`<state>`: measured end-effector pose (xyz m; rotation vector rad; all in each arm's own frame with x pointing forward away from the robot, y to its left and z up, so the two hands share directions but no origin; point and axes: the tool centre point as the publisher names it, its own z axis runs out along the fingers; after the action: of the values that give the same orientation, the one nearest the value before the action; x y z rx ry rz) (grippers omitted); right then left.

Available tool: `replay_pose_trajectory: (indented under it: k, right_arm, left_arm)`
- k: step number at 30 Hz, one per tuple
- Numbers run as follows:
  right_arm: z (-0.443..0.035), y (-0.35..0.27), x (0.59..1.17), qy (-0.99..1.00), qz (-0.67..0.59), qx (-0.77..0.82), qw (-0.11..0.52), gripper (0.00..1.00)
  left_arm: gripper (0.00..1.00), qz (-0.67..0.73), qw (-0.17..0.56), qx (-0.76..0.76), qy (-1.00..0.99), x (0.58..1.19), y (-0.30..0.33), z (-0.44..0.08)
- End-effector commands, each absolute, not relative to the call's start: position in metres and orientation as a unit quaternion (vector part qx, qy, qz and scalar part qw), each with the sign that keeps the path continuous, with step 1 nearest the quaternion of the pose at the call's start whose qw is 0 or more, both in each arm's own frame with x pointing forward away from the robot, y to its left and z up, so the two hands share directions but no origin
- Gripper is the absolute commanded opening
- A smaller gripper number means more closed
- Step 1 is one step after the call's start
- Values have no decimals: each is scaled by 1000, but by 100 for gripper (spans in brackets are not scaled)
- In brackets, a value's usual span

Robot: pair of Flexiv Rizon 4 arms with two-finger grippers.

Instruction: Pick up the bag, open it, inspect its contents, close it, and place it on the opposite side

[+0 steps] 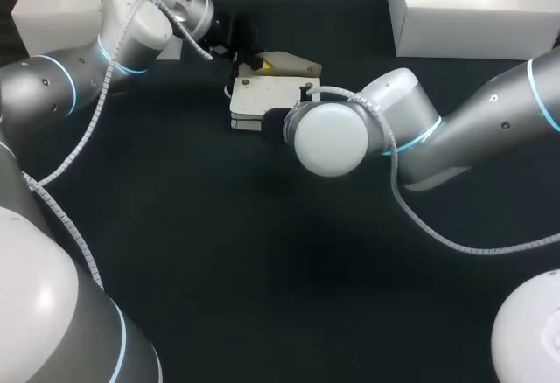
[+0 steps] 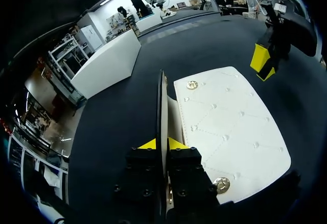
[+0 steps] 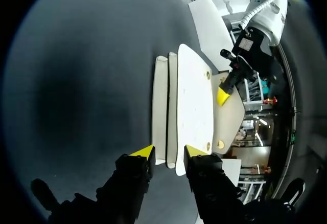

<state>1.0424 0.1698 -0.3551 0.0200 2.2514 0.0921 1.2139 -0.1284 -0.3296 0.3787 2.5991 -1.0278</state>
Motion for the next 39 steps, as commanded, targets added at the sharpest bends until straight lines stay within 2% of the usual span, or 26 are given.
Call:
replay_pose_trajectory:
  k: [1, 17, 30, 33, 35, 38, 39]
  right_arm:
    - [-362, 172, 1047, 901, 38, 11, 432, 35]
    - [-362, 168, 1060, 897, 39, 30, 440, 24]
    - [-369, 168, 1069, 896, 37, 35, 441, 25]
    - [-369, 167, 1071, 895, 38, 37, 442, 23]
    - [-369, 166, 1072, 895, 39, 38, 443, 20]
    - [-369, 166, 1074, 894, 42, 41, 445, 4]
    - [-369, 165, 1074, 894, 42, 41, 445, 1]
  left_arm:
    - [0, -362, 158, 135, 909, 1211, -128, -332]
    - [0, -363, 152, 148, 907, 1201, -125, -330]
    - [0, -363, 141, 157, 908, 1196, -126, -332]
    - [0, -362, 140, 158, 908, 1196, -127, -332]
    - [0, -361, 140, 159, 908, 1195, -127, -332]
    - [0, -359, 139, 159, 909, 1195, -127, -333]
    - [0, -359, 139, 159, 909, 1195, -127, -333]
